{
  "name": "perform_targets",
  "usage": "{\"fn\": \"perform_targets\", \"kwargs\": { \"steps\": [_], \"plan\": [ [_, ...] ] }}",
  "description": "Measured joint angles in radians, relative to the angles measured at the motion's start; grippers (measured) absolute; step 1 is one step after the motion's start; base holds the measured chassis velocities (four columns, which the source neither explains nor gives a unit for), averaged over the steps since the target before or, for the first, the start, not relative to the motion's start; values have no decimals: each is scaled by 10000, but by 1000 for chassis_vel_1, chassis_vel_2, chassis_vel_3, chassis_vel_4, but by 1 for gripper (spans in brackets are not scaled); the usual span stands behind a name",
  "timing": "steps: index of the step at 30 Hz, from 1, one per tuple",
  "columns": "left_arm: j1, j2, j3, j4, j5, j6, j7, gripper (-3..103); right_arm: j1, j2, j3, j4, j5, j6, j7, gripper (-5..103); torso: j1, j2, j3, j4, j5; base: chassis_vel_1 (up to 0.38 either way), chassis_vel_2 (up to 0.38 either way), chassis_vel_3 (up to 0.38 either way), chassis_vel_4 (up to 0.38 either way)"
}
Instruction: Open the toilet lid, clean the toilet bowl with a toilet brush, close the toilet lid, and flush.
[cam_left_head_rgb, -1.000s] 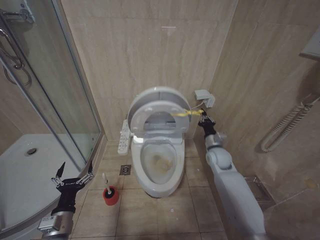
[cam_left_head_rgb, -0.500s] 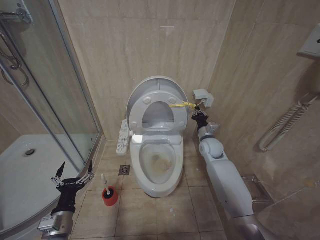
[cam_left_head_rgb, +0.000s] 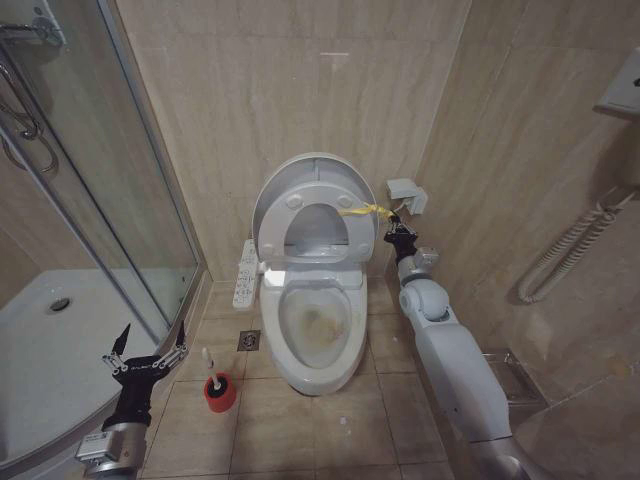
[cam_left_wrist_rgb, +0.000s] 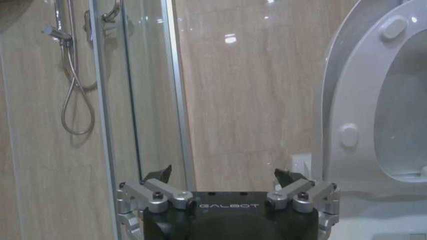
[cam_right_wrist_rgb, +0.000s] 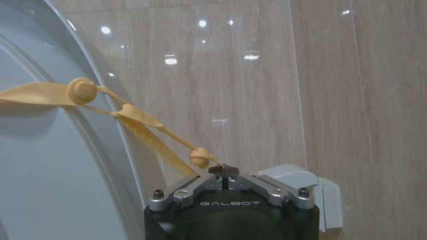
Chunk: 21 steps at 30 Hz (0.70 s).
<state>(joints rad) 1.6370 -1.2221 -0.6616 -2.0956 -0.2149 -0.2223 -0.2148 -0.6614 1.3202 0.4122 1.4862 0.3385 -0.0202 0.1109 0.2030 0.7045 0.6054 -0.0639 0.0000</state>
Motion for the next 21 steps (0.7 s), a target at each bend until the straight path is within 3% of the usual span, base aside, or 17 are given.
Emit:
{"fn": "perform_targets", "kwargs": {
  "steps": [21],
  "plan": [
    [0,0,0,0,0,0,0,100,-173,159,252,198,72,306,-724,1,1,-1,1,-3,1,0,0,0,0]
  ]
}}
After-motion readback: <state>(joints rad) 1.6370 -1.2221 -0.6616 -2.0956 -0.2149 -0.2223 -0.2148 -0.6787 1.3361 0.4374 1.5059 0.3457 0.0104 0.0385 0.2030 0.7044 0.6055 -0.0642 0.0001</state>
